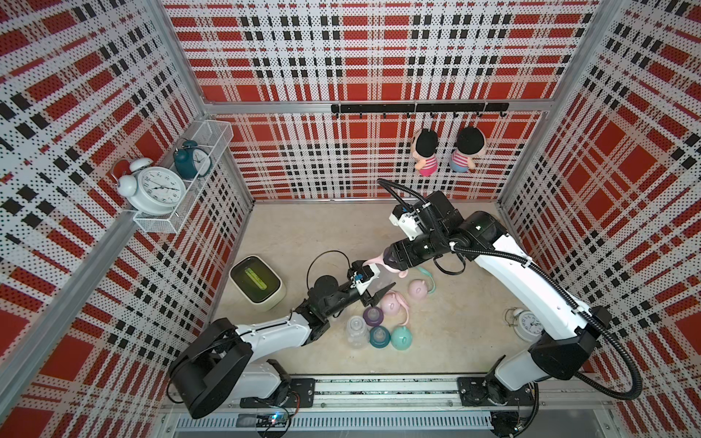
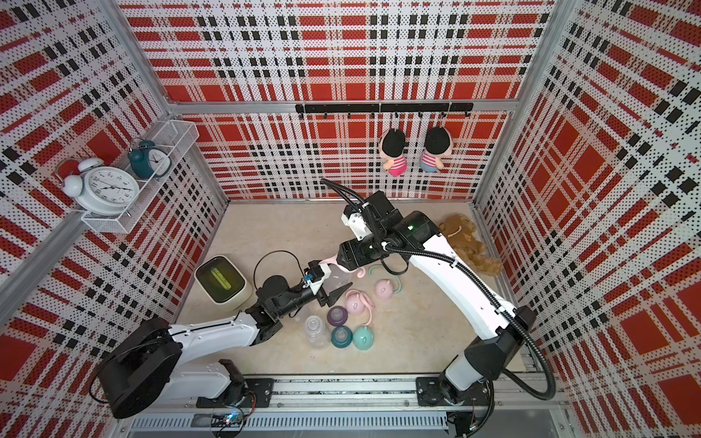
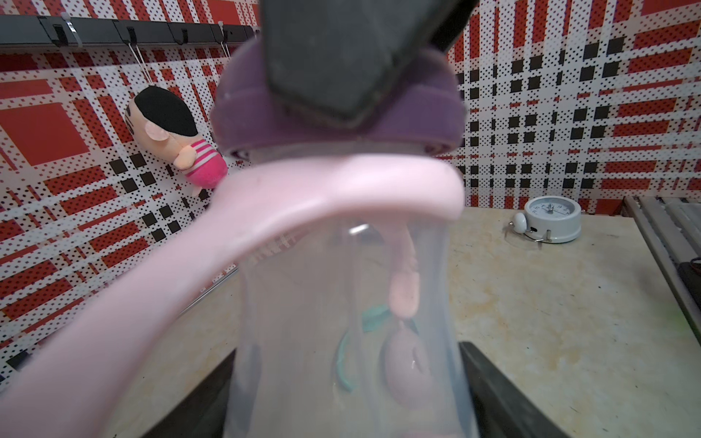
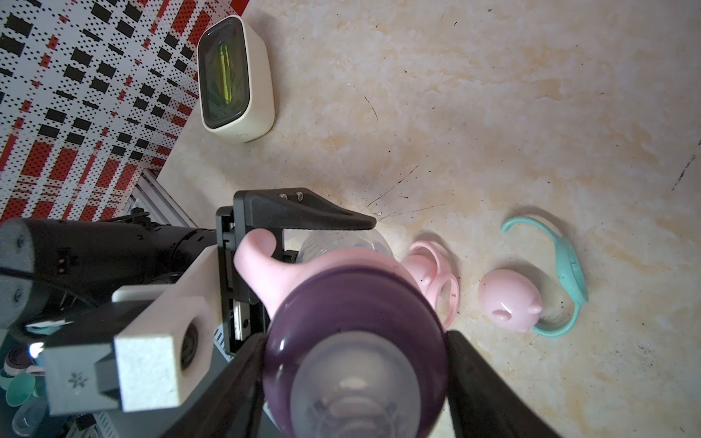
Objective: Assemble the baby bottles
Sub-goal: Close the nipple on the baby bottle.
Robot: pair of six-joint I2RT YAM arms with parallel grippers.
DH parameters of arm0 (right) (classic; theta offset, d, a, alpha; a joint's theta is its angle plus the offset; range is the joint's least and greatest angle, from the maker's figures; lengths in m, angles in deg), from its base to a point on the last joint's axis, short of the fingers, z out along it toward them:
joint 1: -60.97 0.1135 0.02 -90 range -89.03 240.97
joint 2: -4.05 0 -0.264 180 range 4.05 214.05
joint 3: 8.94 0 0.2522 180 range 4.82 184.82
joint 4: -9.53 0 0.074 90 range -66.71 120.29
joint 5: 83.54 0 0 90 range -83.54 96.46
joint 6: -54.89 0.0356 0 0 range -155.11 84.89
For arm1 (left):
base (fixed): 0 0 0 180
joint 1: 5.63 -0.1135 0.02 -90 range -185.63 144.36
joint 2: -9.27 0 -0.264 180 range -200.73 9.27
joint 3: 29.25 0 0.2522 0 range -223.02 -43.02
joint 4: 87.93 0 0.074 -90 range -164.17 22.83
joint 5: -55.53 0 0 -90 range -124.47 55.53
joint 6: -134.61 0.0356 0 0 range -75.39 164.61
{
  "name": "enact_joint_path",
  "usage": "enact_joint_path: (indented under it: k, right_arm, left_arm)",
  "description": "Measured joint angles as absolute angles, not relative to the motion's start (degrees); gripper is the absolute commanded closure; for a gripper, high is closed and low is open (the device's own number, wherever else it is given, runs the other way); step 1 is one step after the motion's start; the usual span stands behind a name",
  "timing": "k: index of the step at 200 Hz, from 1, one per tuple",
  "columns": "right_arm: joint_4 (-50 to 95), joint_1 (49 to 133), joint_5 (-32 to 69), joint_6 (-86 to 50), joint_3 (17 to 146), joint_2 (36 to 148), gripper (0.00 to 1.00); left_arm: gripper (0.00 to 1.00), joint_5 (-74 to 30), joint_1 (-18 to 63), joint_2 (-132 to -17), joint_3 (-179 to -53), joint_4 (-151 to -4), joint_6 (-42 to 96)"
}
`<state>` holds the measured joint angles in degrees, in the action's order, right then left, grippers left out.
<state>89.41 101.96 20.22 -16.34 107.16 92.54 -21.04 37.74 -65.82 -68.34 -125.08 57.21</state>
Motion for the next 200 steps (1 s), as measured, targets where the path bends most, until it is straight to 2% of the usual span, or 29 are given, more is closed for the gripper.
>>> enact_joint_path:
  k: [13, 120, 200]
  right_arm:
    - [88.3, 102.0, 19.7, -14.4, 105.9, 91.9, 0.43]
    - [77.9, 100.8, 15.7, 6.9, 99.4, 90.4, 0.46]
    - [78.6, 100.7, 12.5, 12.3, 102.7, 91.8, 0.35]
  left_arm:
    - [1.00, -22.5, 38.4, -66.0, -68.3, -125.1, 57.1]
    - [1.00, -34.8, 40.8, -67.7, -70.1, -124.7, 57.1]
    - [1.00, -38.3, 41.2, -68.6, -72.6, -124.2, 57.8]
